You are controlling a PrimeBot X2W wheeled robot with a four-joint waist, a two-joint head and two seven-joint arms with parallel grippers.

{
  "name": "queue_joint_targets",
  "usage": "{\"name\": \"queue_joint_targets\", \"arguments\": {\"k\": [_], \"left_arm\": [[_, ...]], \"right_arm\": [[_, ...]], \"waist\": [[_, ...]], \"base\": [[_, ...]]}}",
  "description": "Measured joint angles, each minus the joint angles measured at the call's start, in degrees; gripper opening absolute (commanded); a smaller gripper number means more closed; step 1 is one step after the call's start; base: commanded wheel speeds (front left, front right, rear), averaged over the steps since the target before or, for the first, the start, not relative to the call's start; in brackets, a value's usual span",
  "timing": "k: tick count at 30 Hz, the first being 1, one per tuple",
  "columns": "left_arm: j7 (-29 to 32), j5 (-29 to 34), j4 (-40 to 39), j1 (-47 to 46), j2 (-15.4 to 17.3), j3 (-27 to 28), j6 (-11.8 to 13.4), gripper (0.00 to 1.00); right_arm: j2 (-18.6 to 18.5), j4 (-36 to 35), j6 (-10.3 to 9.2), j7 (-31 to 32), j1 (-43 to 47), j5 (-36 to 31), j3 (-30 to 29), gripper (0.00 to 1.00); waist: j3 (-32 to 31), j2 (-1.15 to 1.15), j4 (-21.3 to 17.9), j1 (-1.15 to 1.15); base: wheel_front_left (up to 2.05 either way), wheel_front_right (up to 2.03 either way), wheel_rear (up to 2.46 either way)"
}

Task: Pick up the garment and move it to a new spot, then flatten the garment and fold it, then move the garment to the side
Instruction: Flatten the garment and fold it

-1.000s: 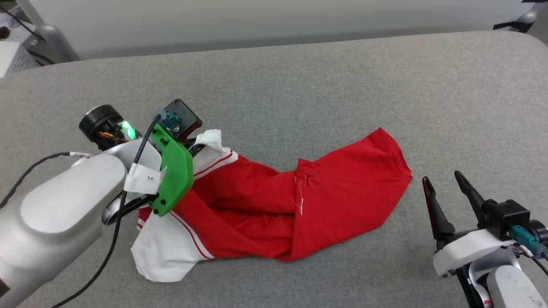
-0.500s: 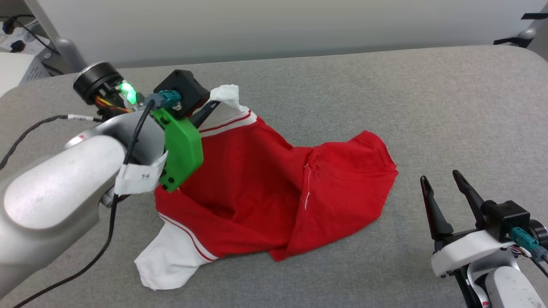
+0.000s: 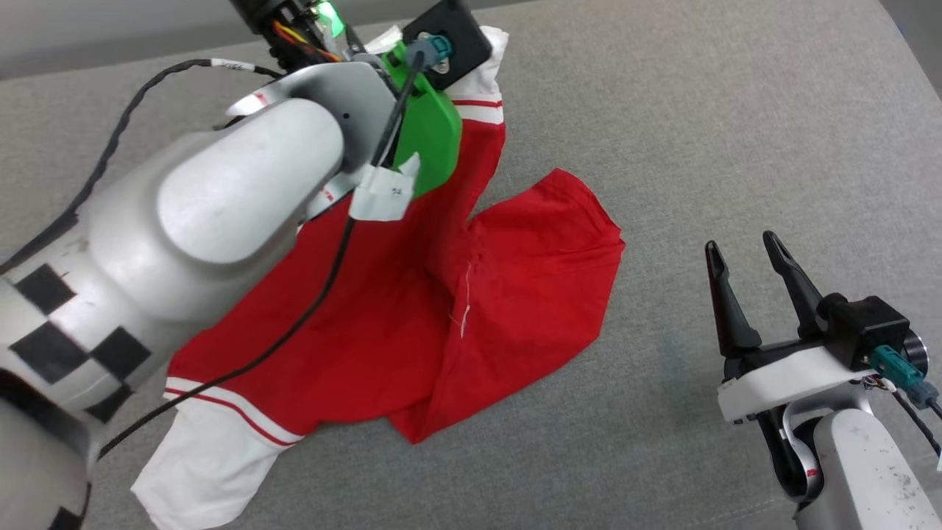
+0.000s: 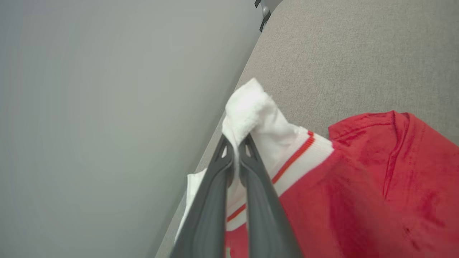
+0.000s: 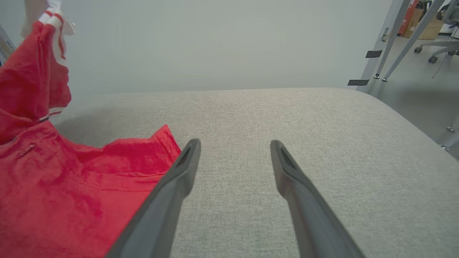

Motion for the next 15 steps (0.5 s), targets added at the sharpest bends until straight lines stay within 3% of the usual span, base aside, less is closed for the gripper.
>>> {"name": "queue_joint_targets", "arguments": {"k": [10,15], "left_arm": [[-6.0,5.8,15.1,2.1,-16.4,-2.0,-0.6,0.00],[-4.8,10.7,16.6,9.7,-20.3,-2.3,-0.6,0.00]], "right_arm": [[1.0,-1.5,0.00,0.0,-2.0,-0.4,-0.8,1.00],[1.1,-1.6,0.00,0.0,-2.6,-0.4,-1.1,1.00]], "waist": [[7.4,0.00,-5.2,0.00],[9.7,0.00,-6.8,0.00]], "base": [[0.00,0.00,0.00],[0.00,0.00,0.00]]}}
